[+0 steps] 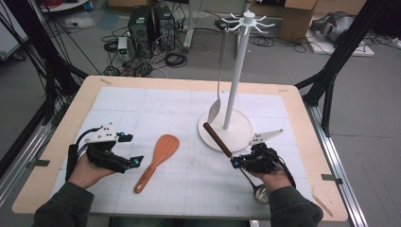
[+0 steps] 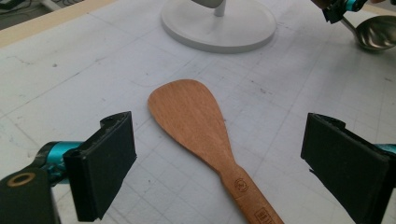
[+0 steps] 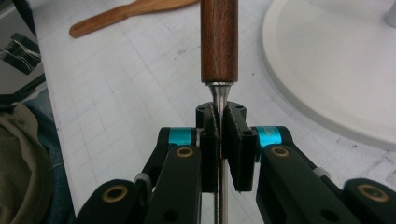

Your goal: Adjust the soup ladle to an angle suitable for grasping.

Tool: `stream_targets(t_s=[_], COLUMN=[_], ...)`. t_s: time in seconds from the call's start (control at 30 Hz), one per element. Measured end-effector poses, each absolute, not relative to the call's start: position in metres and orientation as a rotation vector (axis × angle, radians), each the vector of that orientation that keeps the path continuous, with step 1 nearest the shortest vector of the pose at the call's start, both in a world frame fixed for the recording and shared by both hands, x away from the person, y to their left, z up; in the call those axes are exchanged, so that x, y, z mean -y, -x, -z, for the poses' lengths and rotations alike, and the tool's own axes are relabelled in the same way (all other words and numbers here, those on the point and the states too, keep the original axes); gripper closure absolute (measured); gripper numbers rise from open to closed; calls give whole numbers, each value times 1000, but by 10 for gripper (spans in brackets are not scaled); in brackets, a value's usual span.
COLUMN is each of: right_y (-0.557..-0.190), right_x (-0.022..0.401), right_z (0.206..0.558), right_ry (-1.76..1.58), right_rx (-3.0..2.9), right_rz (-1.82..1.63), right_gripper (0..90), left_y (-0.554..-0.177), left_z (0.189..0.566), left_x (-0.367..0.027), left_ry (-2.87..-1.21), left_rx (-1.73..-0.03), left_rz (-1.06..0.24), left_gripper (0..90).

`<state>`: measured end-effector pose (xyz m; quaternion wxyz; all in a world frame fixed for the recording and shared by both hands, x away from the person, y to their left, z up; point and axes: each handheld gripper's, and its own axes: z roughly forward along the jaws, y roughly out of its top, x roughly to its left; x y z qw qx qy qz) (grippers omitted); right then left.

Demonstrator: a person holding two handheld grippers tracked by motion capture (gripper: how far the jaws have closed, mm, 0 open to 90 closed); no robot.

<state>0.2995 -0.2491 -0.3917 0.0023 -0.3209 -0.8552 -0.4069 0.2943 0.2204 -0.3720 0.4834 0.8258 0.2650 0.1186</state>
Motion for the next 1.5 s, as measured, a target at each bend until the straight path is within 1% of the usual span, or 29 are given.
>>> stream_targets(t_s=[0.9, 1.5], right_y=[-299, -303], right_x=[237, 225], right_z=[372, 363], right_ry=[891, 849], right_rx=[2610, 2565], right_rz=[1469, 1570], right_gripper=[848, 848], left_y=[-297, -296], left_z=[363, 352], left_x=[-210, -195], left_ry=[-2018, -2027], left_rx=[-630, -581], left_rz=[-267, -256], left_gripper=[121, 133])
